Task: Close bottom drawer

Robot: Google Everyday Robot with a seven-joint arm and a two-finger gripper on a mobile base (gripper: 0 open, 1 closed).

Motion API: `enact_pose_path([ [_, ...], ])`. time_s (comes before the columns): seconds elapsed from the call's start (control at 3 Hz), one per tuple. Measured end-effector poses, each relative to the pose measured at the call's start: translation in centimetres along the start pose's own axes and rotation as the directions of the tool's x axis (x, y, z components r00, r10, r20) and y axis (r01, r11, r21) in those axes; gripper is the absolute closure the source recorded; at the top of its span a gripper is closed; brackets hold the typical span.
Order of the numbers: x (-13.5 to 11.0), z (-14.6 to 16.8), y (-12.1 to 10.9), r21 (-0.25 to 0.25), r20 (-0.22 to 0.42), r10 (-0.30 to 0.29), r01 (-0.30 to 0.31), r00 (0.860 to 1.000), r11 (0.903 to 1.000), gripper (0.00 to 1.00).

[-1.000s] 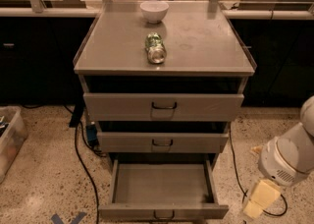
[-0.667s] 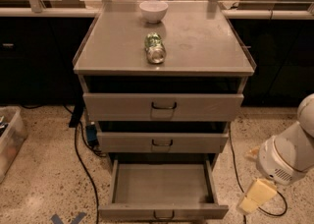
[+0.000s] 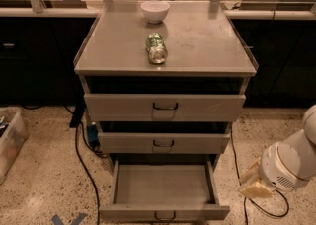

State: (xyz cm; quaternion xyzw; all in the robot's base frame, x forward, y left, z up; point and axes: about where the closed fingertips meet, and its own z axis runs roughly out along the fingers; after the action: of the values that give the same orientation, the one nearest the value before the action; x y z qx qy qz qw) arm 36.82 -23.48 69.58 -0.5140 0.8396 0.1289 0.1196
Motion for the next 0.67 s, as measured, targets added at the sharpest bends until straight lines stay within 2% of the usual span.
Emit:
enact_pose_path([
  [0.33, 1.8, 5.2, 1.3, -0.04, 0.079, 0.061, -0.058, 0.995, 0.9975, 0.89],
  [0.67, 2.6, 11.5, 1.4, -0.086, 0.162, 0.138, -0.125, 0.977, 0.9884, 1.0],
])
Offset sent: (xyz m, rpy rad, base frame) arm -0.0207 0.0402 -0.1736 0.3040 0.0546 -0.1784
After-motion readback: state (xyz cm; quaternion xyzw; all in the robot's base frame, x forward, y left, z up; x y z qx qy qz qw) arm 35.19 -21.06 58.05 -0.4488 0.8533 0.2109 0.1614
